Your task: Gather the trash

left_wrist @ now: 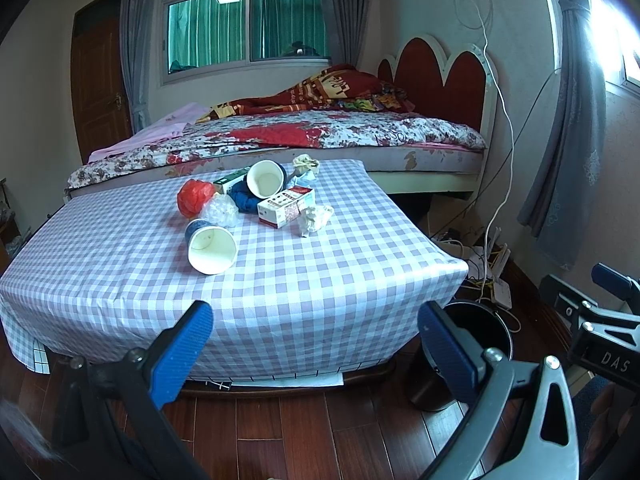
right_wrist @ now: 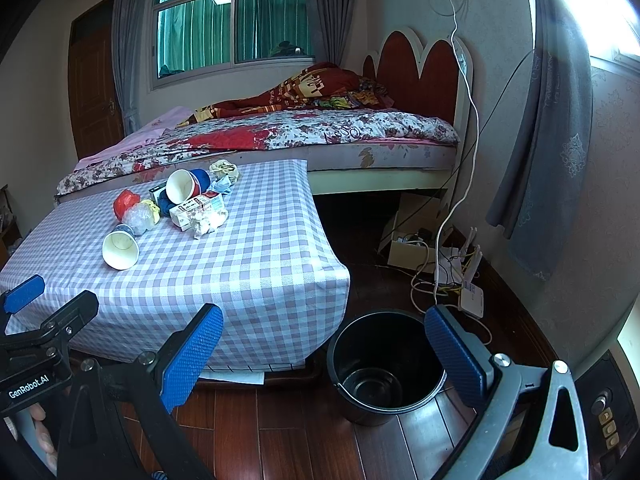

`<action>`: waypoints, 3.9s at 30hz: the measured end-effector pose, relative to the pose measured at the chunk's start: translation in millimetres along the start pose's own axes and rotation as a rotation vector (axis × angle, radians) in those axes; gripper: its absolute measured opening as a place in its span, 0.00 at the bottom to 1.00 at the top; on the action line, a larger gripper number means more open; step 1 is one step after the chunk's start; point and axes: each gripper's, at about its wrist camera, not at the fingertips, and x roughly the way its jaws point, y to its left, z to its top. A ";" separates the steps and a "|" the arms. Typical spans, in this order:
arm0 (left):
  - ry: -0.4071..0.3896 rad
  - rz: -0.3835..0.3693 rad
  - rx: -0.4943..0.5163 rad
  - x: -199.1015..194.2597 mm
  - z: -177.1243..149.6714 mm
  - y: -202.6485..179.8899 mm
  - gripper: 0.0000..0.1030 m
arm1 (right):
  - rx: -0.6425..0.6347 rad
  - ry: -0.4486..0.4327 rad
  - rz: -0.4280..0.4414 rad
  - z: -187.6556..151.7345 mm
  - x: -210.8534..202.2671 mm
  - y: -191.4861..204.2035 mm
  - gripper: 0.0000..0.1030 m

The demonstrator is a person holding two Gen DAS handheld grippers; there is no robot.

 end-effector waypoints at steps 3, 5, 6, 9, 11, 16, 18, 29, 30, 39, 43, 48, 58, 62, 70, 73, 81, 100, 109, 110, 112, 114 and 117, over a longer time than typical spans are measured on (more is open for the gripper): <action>0.001 -0.001 0.000 0.1 0.4 0.3 0.99 | -0.001 0.001 -0.001 0.1 0.0 0.2 0.99; 0.001 0.001 -0.001 0.0 0.3 0.3 0.99 | -0.001 0.001 0.000 0.4 -0.1 -0.1 0.99; 0.002 -0.001 -0.003 0.0 -0.7 1.3 0.99 | -0.001 0.001 -0.001 -1.3 0.2 0.8 0.99; 0.004 0.004 -0.002 0.0 -3.4 2.8 0.99 | -0.001 0.001 -0.001 -2.1 0.3 1.1 0.99; 0.008 0.002 -0.003 1.0 -4.2 2.9 0.99 | -0.002 0.003 -0.001 -1.4 0.7 1.0 0.99; -0.009 0.009 -0.004 2.2 -2.8 3.6 0.99 | -0.001 0.018 0.010 -4.6 5.1 2.3 0.99; -0.022 0.011 -0.010 4.3 -0.4 7.0 0.99 | 0.003 0.025 0.026 -3.5 10.4 4.5 0.99; 0.007 0.161 -0.047 56.4 15.3 60.8 0.99 | -0.087 0.078 0.146 20.8 89.1 50.8 0.99; 0.006 0.167 -0.057 62.7 16.5 68.4 0.99 | -0.101 0.082 0.141 23.5 99.8 56.5 0.99; 0.044 0.252 -0.133 130.3 29.1 102.3 0.99 | -0.169 0.148 0.143 43.3 185.4 100.4 0.99; 0.049 0.263 -0.156 157.6 37.5 107.7 0.99 | -0.190 0.163 0.150 52.2 211.2 112.7 0.99; 0.062 0.267 -0.176 185.0 42.6 111.7 0.99 | -0.202 0.174 0.186 59.1 239.4 127.3 0.99; 0.123 0.284 -0.193 214.6 35.4 137.7 0.93 | -0.220 0.188 0.262 76.2 279.3 164.8 0.94; 0.109 0.283 -0.203 210.3 32.0 147.2 0.92 | -0.186 0.216 0.275 82.2 297.3 170.2 0.84; 0.080 0.219 -0.244 204.5 30.4 162.2 0.67 | -0.151 0.251 0.303 79.6 308.4 170.0 0.35; 0.062 0.190 -0.249 199.0 30.4 162.3 0.58 | -0.134 0.246 0.321 78.6 306.4 164.2 0.31; 0.038 0.137 -0.237 187.1 27.4 151.0 0.46 | -0.122 0.168 0.334 78.3 269.4 136.9 0.28; -0.030 -0.094 -0.086 143.0 40.3 39.2 0.46 | -0.051 0.070 0.230 56.3 173.6 25.6 0.29; -0.008 -0.223 0.019 133.2 35.3 -25.9 0.46 | 0.010 0.082 0.125 31.2 145.2 -45.5 0.29; -0.003 -0.241 0.032 131.7 32.9 -33.6 0.46 | 0.013 0.085 0.115 27.5 142.8 -53.4 0.29; 0.009 -0.276 0.055 129.4 28.1 -51.3 0.46 | 0.016 0.091 0.092 19.4 137.9 -69.2 0.29; 0.020 -0.304 0.073 127.3 23.5 -64.7 0.46 | 0.022 0.106 0.074 11.6 135.2 -85.0 0.29; 0.042 -0.354 0.108 125.5 13.7 -90.5 0.46 | 0.026 0.135 0.053 -3.5 132.5 -108.0 0.29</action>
